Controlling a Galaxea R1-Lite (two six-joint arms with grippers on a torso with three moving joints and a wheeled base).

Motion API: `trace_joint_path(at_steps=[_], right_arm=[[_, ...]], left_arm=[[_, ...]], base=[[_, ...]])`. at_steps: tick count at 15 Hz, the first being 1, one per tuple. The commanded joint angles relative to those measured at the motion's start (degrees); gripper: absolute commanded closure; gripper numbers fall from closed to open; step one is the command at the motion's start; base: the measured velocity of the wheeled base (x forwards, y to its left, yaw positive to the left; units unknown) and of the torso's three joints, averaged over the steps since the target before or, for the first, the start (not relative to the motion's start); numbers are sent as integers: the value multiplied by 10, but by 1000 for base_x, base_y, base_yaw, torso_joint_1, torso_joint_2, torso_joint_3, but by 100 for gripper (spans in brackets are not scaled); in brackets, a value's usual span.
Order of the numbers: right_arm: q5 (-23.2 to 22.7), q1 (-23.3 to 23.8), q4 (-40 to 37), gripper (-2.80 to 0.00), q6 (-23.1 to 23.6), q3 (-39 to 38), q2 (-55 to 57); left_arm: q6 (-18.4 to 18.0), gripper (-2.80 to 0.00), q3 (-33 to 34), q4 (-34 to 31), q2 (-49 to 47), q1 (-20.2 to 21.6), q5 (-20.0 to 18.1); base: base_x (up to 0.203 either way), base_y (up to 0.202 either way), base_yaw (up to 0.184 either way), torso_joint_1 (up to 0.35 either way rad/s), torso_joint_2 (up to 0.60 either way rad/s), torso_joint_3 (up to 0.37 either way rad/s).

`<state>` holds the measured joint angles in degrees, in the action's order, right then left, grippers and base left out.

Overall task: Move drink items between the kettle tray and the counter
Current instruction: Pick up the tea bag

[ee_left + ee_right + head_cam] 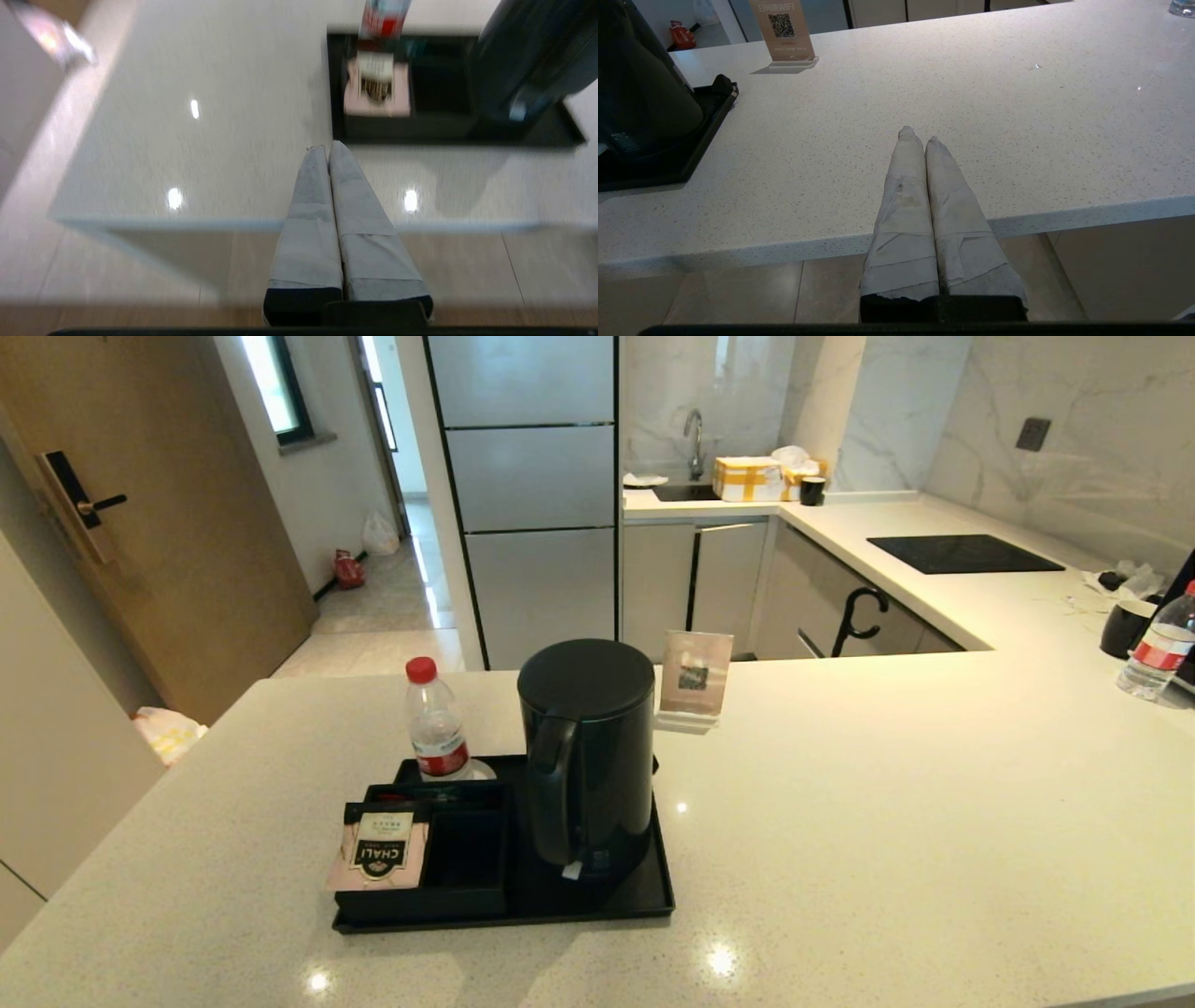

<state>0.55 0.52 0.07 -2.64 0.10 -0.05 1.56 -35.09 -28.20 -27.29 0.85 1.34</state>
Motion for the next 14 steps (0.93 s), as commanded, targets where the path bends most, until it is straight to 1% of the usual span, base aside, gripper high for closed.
trace_joint_path(at_steps=[1,3,6,7,9,11,12,14], right_arm=[[1,0,0,0,0,-1,0],[0,0,0,0,0,-1,0],[1,0,0,0,0,-1,0],[1,0,0,0,0,-1,0],[0,0,0,0,0,0,0],[1,0,0,0,0,0,0],[0,0,0,0,0,0,0],[0,0,0,0,0,-1,0]], left_arm=[[3,0,-45,-23,-200,0,-8],[6,0,-91,-44,-341,-1,-48],[14,0,-169,-77,-490,-1,-144],[21,0,-201,-88,-535,-1,-180],[44,0,-256,-100,-597,-1,-248],[62,0,-289,-102,-641,-1,-305],[66,0,-298,-101,-664,-1,-324],[69,0,-306,-95,-694,-1,-329]], base=[[0,0,0,0,0,0],[0,0,0,0,0,0],[0,0,0,0,0,0],[0,0,0,0,0,0],[0,0,0,0,0,0],[0,0,0,0,0,0],[0,0,0,0,0,0],[0,0,0,0,0,0]])
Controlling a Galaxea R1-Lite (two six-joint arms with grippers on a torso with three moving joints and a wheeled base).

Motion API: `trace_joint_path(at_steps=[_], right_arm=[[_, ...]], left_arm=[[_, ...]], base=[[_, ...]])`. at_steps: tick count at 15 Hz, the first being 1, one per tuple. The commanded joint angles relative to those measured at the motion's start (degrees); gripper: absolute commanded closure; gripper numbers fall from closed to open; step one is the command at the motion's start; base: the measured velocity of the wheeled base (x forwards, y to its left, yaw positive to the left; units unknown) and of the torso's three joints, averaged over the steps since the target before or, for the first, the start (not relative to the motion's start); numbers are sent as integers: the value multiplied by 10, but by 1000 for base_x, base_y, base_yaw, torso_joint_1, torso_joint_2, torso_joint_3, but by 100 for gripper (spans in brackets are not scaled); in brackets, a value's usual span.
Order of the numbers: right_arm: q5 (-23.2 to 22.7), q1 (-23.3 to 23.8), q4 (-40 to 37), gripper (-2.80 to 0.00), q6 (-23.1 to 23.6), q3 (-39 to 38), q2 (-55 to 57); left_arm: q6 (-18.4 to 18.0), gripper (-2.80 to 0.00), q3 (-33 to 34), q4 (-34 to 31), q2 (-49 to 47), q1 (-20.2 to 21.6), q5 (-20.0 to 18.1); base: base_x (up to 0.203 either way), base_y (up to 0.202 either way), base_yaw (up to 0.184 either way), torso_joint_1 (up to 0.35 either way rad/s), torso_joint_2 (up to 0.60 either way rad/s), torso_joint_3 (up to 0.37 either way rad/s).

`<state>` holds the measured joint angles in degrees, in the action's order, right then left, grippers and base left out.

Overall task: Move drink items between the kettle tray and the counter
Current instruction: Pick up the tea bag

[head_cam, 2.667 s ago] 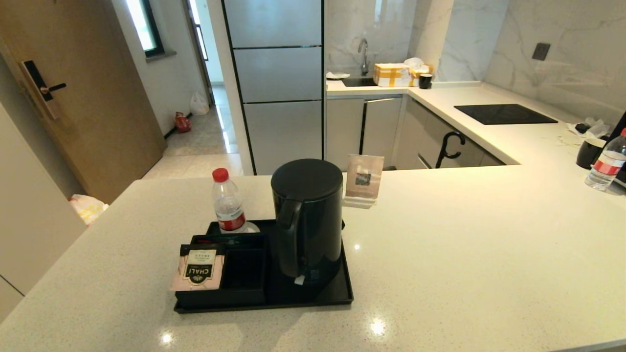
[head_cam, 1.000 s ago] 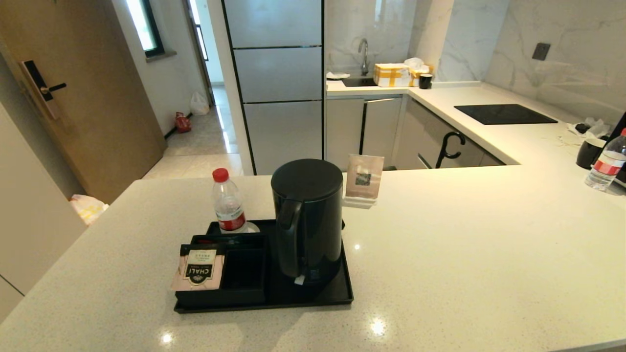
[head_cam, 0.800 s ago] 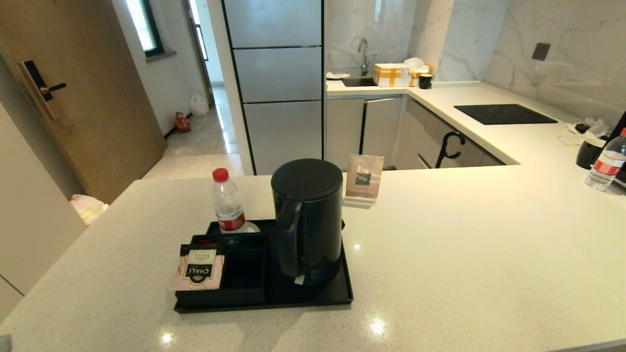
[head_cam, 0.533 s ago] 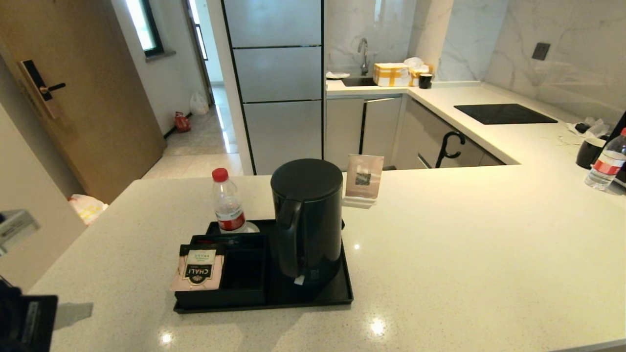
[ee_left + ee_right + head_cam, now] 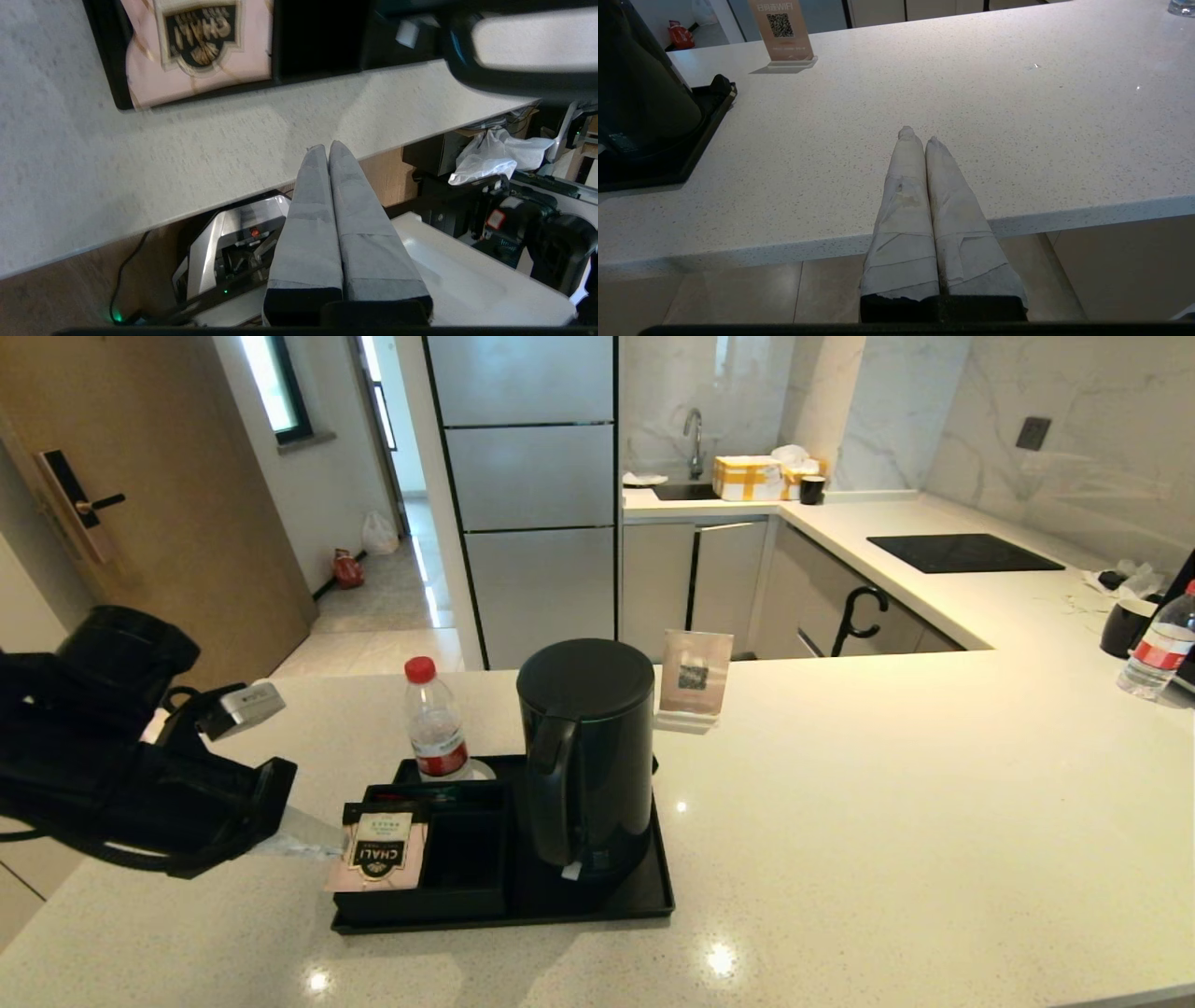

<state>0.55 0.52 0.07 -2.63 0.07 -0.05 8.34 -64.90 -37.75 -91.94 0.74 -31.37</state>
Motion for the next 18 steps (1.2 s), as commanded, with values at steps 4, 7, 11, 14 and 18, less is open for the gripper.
trace_joint_path(at_steps=[4,7,11,14,18], right_arm=[[1,0,0,0,0,0,0],[1,0,0,0,0,0,0],[0,0,0,0,0,0,0],[0,0,0,0,0,-1,0],[1,0,0,0,0,0,0]], left_arm=[[48,0,-17,27,-74,-15,144],[79,0,-9,54,-71,-47,195],[83,-280,0,56,-64,-84,224],[99,-280,-1,56,-59,-92,236],[113,-280,1,62,-68,-90,331]], base=[[0,0,0,0,0,0],[0,0,0,0,0,0],[0,0,0,0,0,0],[0,0,0,0,0,0],[0,0,0,0,0,0]])
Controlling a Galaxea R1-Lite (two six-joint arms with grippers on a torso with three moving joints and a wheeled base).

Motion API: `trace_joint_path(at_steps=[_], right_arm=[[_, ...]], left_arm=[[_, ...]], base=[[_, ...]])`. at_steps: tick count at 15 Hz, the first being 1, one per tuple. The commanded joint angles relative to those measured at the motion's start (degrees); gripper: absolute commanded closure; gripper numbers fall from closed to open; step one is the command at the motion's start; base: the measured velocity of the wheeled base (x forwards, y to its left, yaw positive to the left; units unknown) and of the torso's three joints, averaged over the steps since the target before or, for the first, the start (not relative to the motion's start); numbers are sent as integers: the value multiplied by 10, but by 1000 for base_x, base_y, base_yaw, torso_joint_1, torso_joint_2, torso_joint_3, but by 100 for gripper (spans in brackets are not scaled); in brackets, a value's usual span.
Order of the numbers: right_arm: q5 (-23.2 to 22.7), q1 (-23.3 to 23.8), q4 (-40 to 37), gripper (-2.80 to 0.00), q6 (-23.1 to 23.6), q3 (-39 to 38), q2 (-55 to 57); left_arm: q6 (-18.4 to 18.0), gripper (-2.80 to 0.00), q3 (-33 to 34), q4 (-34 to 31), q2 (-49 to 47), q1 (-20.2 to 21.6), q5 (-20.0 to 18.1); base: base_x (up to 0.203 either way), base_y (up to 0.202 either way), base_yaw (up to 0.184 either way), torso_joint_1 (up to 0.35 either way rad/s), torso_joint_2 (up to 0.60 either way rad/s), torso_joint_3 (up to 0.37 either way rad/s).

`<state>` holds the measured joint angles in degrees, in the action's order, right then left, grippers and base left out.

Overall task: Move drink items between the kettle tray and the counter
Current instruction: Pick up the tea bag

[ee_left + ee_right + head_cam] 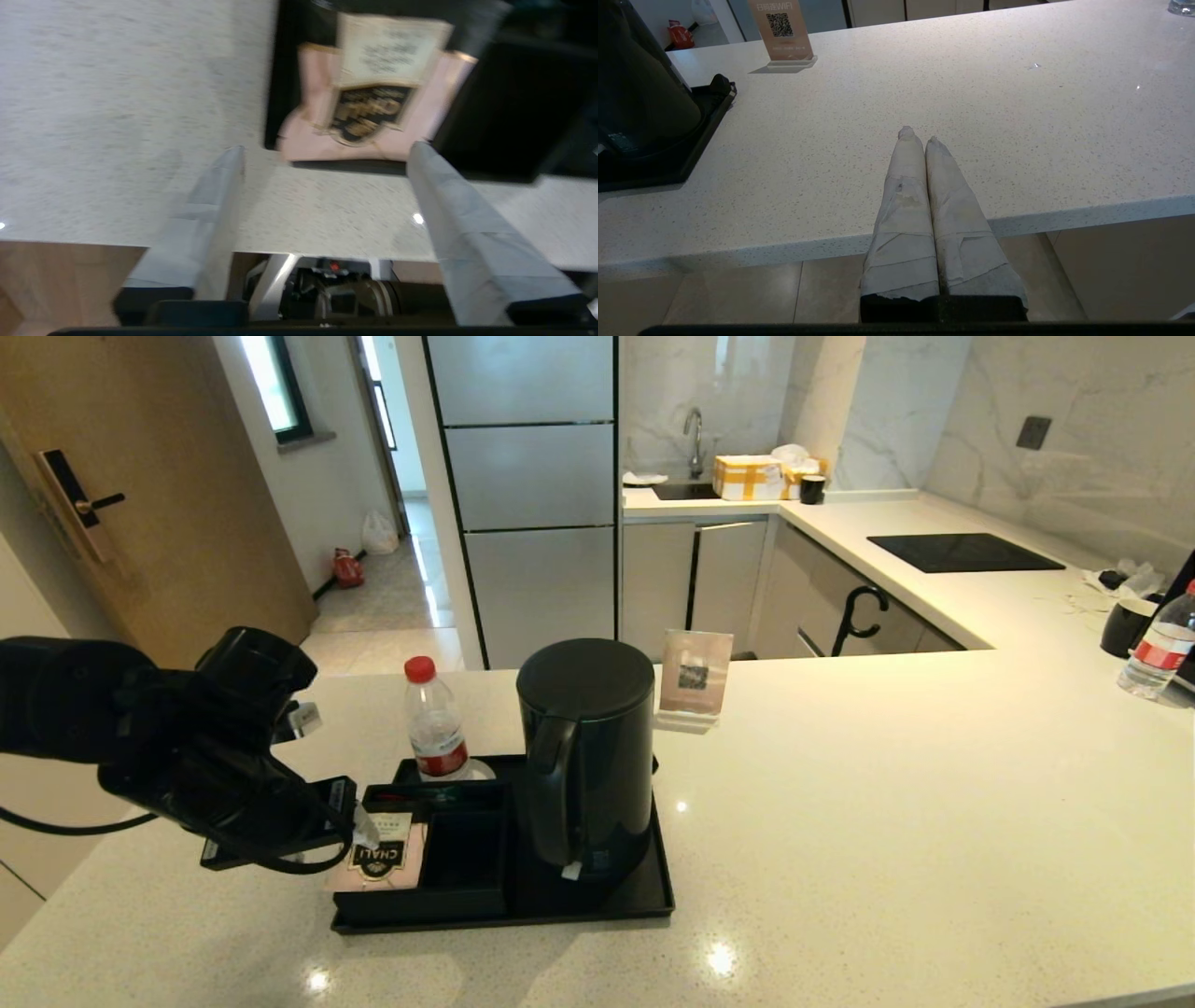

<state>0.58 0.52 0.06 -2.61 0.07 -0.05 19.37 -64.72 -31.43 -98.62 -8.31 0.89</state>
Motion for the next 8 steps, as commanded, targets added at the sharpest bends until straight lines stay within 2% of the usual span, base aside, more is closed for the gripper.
trace_joint_path(at_steps=[1,2,4,5,8], right_arm=[[-1,0,0,0,0,-1,0],[0,0,0,0,0,-1,0],[0,0,0,0,0,0,0],[0,0,0,0,0,0,0],[0,0,0,0,0,-1,0]], left_arm=[[5,-280,0,-1,-2,1,16],[7,-280,-2,0,-5,0,22],[9,-280,-4,0,-17,0,58],[9,-280,-4,0,-17,0,58],[9,-280,7,40,-54,-24,96]], base=[[0,0,0,0,0,0],[0,0,0,0,0,0],[0,0,0,0,0,0],[0,0,0,0,0,0],[0,0,0,0,0,0]])
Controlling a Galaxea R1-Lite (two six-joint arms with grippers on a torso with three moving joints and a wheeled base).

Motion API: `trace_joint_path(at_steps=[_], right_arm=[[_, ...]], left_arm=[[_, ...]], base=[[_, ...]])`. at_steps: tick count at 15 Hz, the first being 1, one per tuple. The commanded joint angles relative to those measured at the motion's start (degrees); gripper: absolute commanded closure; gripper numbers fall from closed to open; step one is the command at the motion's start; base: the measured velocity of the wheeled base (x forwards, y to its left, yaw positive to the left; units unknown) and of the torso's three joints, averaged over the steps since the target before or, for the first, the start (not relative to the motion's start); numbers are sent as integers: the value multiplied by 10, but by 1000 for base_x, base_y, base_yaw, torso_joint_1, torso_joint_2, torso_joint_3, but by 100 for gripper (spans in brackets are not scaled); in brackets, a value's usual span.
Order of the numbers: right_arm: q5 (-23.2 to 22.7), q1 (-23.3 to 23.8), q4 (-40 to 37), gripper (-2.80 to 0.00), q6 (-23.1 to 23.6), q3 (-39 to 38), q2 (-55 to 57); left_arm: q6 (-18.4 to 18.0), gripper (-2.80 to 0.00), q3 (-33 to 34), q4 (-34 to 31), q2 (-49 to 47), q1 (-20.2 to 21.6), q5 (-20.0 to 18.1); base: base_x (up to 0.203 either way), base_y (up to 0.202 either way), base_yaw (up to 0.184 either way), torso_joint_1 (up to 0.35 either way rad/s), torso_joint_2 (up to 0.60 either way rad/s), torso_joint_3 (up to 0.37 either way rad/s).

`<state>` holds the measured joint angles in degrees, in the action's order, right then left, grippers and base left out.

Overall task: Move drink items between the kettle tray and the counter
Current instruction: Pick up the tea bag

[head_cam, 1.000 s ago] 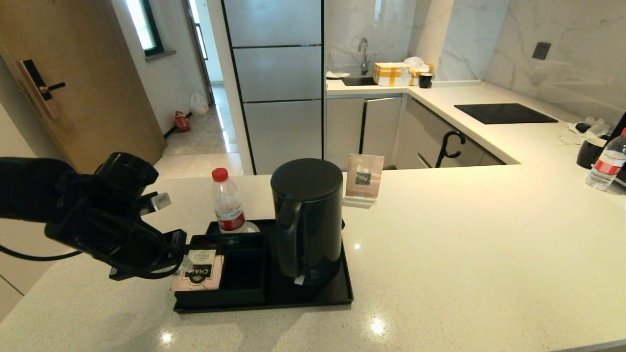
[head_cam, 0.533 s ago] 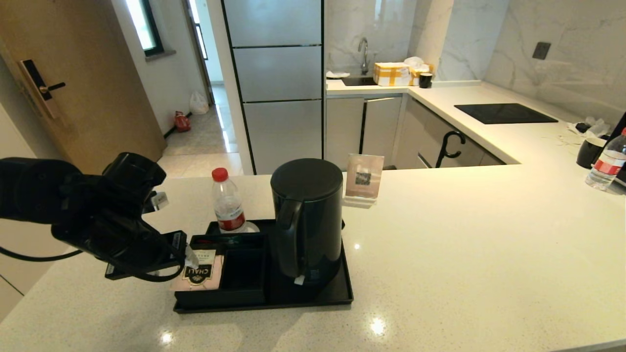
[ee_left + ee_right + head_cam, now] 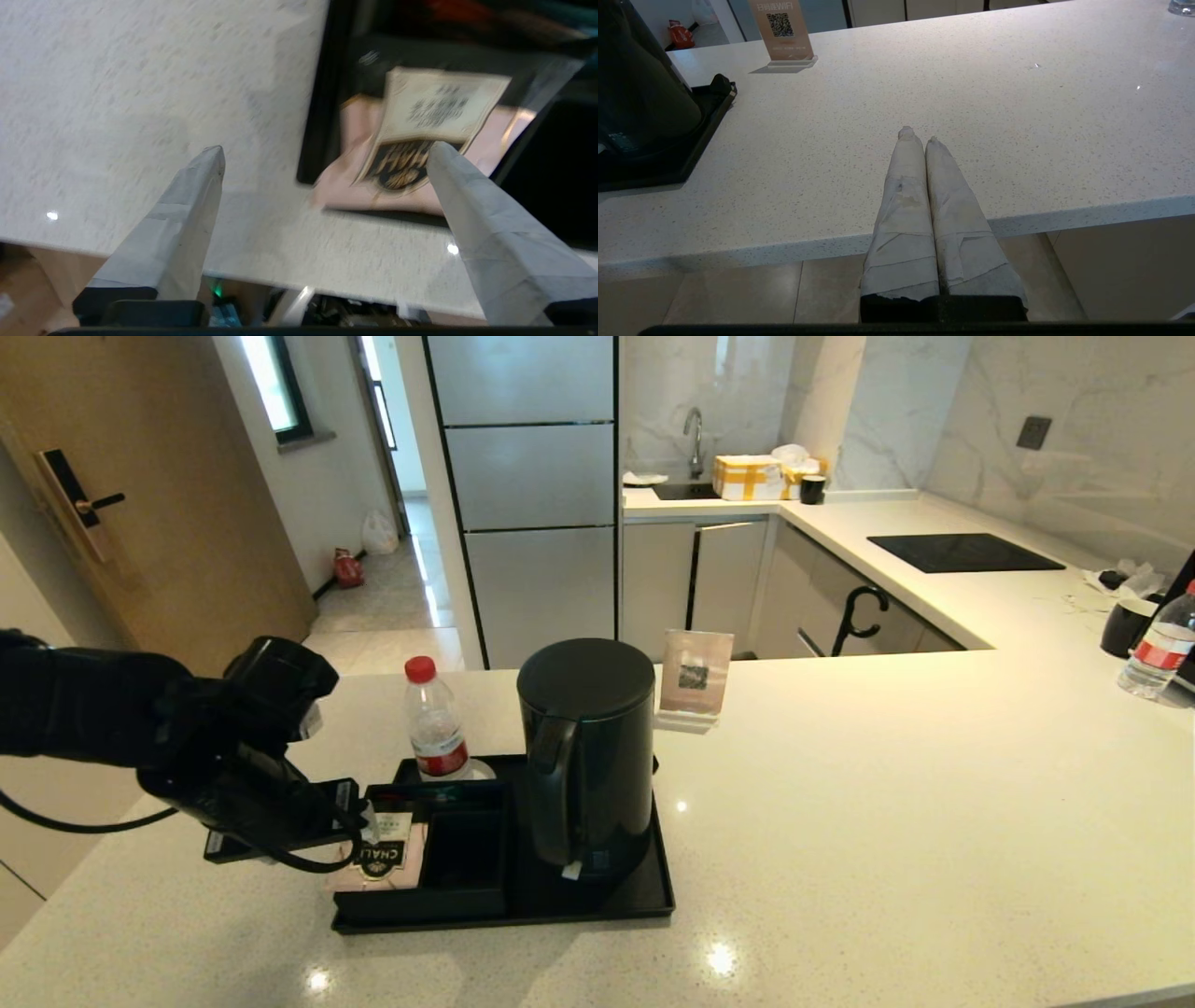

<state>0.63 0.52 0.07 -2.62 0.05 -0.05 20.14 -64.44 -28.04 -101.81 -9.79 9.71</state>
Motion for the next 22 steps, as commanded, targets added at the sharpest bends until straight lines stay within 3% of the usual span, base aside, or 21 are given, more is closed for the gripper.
trace_joint_path(at_steps=[1,5,7,15,16,17,18,22], right_arm=[[-1,0,0,0,0,0,0],[0,0,0,0,0,0,0],[-1,0,0,0,0,0,0],[-1,0,0,0,0,0,0],[0,0,0,0,0,0,0],[0,0,0,0,0,0,0],[0,0,0,0,0,0,0],[-1,0,0,0,0,0,0]], left_arm=[[2,-280,6,11,-27,-15,8],[2,-280,10,20,-57,-42,16],[2,-280,15,36,-66,-49,44],[10,-280,19,52,-47,-63,55],[11,-280,18,52,-46,-65,68],[11,-280,18,51,-44,-71,107],[9,-280,19,49,-40,-75,116],[6,-280,22,50,-48,-77,117]], base=[[0,0,0,0,0,0],[0,0,0,0,0,0],[0,0,0,0,0,0],[0,0,0,0,0,0],[0,0,0,0,0,0],[0,0,0,0,0,0],[0,0,0,0,0,0],[0,0,0,0,0,0]])
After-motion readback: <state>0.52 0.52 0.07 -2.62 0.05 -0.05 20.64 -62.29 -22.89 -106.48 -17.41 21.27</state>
